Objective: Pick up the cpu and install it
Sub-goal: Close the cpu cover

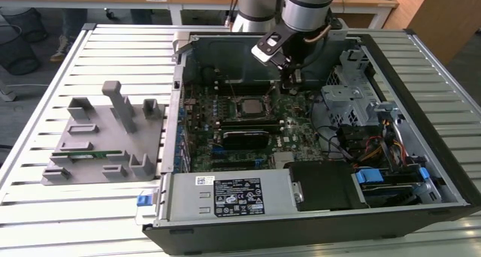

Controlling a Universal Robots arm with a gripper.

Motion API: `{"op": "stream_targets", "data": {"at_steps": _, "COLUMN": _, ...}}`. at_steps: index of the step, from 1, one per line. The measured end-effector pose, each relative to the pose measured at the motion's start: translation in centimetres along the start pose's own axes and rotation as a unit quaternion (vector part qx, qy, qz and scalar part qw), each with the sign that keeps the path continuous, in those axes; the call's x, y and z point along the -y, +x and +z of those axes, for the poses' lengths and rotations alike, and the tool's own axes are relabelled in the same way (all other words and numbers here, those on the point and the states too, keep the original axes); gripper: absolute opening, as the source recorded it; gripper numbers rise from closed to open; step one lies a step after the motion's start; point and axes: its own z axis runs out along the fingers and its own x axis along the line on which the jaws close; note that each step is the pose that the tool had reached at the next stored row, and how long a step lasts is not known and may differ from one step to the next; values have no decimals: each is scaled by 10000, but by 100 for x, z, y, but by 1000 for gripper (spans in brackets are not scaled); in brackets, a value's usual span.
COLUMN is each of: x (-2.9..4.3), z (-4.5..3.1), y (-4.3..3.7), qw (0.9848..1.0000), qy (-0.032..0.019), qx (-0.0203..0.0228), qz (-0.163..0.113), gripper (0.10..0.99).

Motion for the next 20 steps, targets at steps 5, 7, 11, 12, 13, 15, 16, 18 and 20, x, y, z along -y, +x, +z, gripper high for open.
{"op": "stream_targets", "data": {"at_steps": 5, "x": 101, "z": 21, "y": 6, "qw": 10000, "qy": 0, "qx": -1, "qz": 0, "gripper": 106}}
{"op": "stream_targets", "data": {"at_steps": 7, "x": 141, "z": 27, "y": 8, "qw": 10000, "qy": 0, "qx": -1, "qz": 0, "gripper": 106}}
{"op": "stream_targets", "data": {"at_steps": 11, "x": 216, "z": 42, "y": 12, "qw": 10000, "qy": 0, "qx": -2, "qz": 0, "gripper": 106}}
{"op": "stream_targets", "data": {"at_steps": 12, "x": 233, "z": 46, "y": 13, "qw": 10000, "qy": 0, "qx": -1, "qz": 0, "gripper": 106}}
{"op": "stream_targets", "data": {"at_steps": 13, "x": 249, "z": 52, "y": 14, "qw": 10000, "qy": 0, "qx": -1, "qz": 0, "gripper": 106}}
{"op": "stream_targets", "data": {"at_steps": 15, "x": 294, "z": 70, "y": 17, "qw": 10000, "qy": 0, "qx": -1, "qz": 0, "gripper": 106}}
{"op": "stream_targets", "data": {"at_steps": 16, "x": 322, "z": 78, "y": 19, "qw": 10000, "qy": 0, "qx": -1, "qz": 0, "gripper": 106}}
{"op": "stream_targets", "data": {"at_steps": 18, "x": 387, "z": 95, "y": 22, "qw": 10000, "qy": 0, "qx": -1, "qz": 0, "gripper": 106}}
{"op": "stream_targets", "data": {"at_steps": 20, "x": 457, "z": 109, "y": 25, "qw": 10000, "qy": 0, "qx": -1, "qz": 0, "gripper": 106}}
